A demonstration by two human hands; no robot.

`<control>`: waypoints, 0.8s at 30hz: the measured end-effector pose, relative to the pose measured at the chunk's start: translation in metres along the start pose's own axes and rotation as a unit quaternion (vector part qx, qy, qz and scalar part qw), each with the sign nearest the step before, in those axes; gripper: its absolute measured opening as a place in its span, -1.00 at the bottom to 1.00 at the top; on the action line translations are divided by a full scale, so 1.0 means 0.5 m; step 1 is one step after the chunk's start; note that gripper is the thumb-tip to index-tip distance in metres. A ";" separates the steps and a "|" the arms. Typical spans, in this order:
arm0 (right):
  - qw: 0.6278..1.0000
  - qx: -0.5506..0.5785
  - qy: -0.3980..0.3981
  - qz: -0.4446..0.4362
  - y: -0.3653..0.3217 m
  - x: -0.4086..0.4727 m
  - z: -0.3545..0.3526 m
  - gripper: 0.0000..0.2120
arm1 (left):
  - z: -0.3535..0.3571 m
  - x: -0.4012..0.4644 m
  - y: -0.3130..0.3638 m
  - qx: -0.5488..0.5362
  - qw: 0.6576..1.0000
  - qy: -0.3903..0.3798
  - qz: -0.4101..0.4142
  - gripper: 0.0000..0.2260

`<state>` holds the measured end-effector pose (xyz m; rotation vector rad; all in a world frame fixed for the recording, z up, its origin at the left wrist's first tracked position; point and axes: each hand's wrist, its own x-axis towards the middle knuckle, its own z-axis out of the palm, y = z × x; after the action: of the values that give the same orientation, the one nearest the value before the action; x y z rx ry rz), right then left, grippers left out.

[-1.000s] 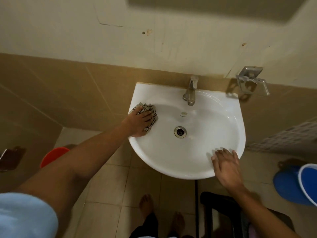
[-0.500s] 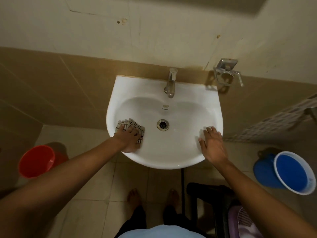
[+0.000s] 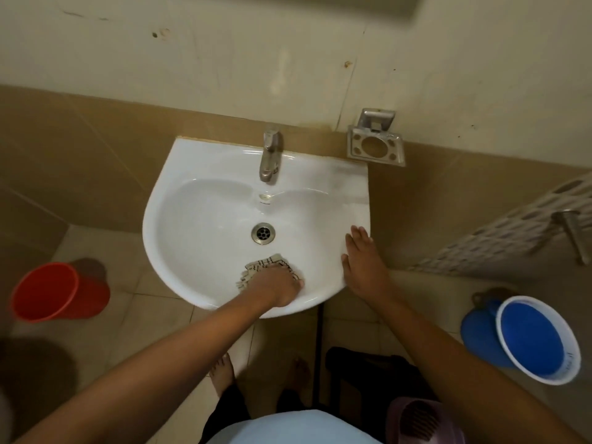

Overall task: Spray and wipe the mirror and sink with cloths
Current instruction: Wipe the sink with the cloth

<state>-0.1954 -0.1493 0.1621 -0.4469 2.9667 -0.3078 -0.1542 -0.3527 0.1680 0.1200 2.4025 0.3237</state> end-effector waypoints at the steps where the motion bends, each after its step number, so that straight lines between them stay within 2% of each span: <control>1: 1.000 0.005 0.001 -0.007 0.004 -0.001 0.000 -0.52 | -0.001 0.011 0.027 -0.009 1.000 0.004 0.002 -0.53; 4: 0.999 0.033 0.013 -0.022 0.017 -0.002 0.003 -0.53 | -0.010 0.051 0.101 -0.059 0.998 0.018 0.007 -0.60; 7: 0.997 0.072 0.015 -0.028 0.030 0.001 0.009 -0.54 | -0.021 0.098 0.148 -0.066 0.997 0.049 0.015 -0.59; 11: 0.991 0.125 0.014 -0.038 0.035 0.001 0.014 -0.50 | -0.049 0.161 0.186 -0.067 0.994 0.084 0.003 -0.65; 13: 0.989 0.144 0.022 -0.024 0.039 0.005 0.012 -0.47 | -0.069 0.193 0.194 -0.089 0.993 0.077 -0.022 -0.63; 16: 0.989 0.141 0.032 -0.016 0.046 0.010 0.017 -0.45 | -0.109 0.231 0.203 -0.194 0.977 0.061 -0.070 -0.64; 18: 0.990 0.139 0.035 -0.014 0.047 0.009 0.022 -0.46 | -0.114 0.298 0.193 -0.297 0.944 0.069 -0.127 -0.51; 19: 0.989 0.141 0.035 -0.010 0.046 0.009 0.025 -0.46 | -0.086 0.381 0.169 -0.358 0.916 0.089 -0.157 -0.40; 21: 0.988 0.147 0.039 -0.004 0.043 0.011 0.029 -0.45 | -0.059 0.460 0.141 -0.486 0.840 0.114 -0.214 -0.27; 23: 0.988 0.148 0.043 -0.002 0.042 0.015 0.032 -0.45 | -0.093 0.407 0.143 -0.622 0.738 0.118 -0.232 -0.39; 24: 0.989 0.144 0.043 -0.003 0.043 0.017 0.034 -0.45 | -0.131 0.342 0.156 -0.666 0.703 0.116 -0.219 -0.53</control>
<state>-0.2066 -0.1350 0.1403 -0.4145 2.9346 -0.7624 -0.3260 -0.2611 0.1272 -1.1714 1.7353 1.7760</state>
